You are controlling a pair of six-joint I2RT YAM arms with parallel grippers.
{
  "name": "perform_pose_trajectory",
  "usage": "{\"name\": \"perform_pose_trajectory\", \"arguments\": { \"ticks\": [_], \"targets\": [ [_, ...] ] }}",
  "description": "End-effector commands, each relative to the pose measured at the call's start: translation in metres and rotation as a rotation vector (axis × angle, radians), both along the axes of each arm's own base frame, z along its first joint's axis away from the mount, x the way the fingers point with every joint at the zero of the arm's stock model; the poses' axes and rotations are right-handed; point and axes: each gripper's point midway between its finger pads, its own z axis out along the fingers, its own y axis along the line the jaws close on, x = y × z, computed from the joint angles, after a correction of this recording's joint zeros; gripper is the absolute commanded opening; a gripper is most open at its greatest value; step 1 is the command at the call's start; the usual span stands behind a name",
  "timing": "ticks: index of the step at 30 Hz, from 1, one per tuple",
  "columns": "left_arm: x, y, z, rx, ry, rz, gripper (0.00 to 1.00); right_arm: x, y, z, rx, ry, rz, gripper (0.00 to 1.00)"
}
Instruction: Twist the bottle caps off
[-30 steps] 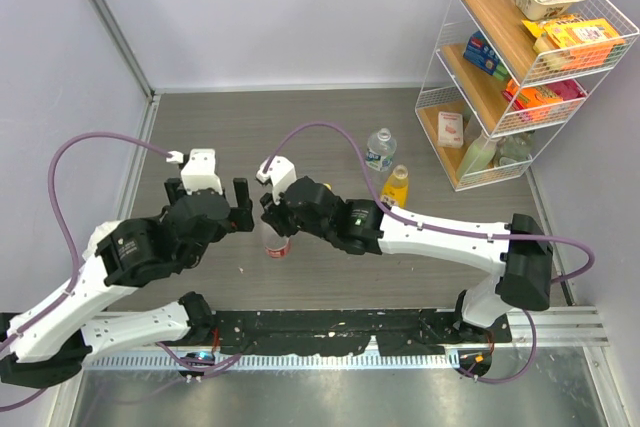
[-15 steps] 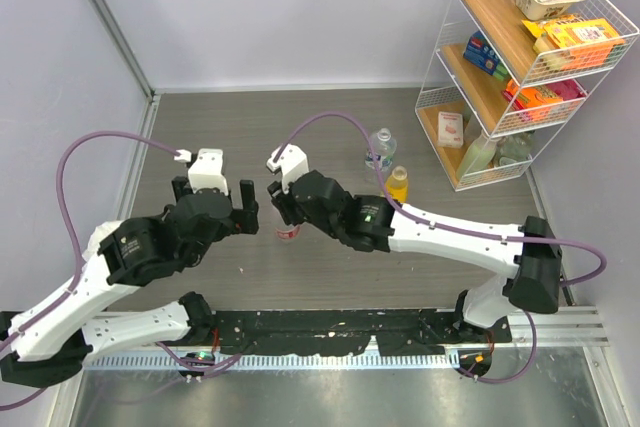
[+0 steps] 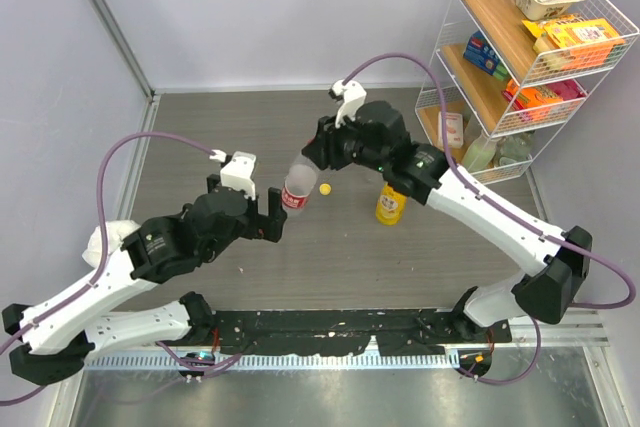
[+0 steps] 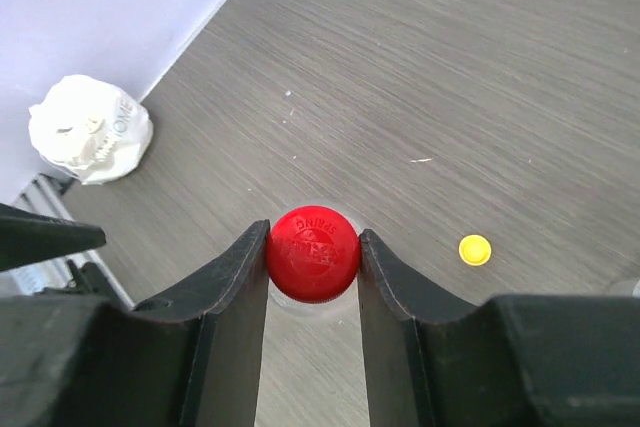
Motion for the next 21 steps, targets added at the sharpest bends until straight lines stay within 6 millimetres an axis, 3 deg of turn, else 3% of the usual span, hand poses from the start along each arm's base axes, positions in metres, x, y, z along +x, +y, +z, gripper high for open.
{"name": "perform_pose_trajectory", "arguments": {
  "ticks": [1, 7, 19, 21],
  "targets": [
    [0.004, -0.029, 0.010, -0.077, -0.051, -0.099, 1.00, -0.015, -0.002, 0.031, 0.166, 0.108, 0.164, 0.02],
    [0.008, -0.042, -0.010, -0.014, -0.023, -0.141, 1.00, -0.026, -0.007, 0.027, 0.303, 0.281, 0.342, 0.01],
    [0.001, -0.063, -0.046, -0.016, 0.043, -0.219, 1.00, -0.028, -0.024, 0.039, 0.444, 0.353, 0.432, 0.01],
    [0.000, -0.066, -0.048, -0.016, 0.053, -0.234, 0.93, -0.027, -0.026, 0.038, 0.449, 0.358, 0.427, 0.01]
  ]
}}
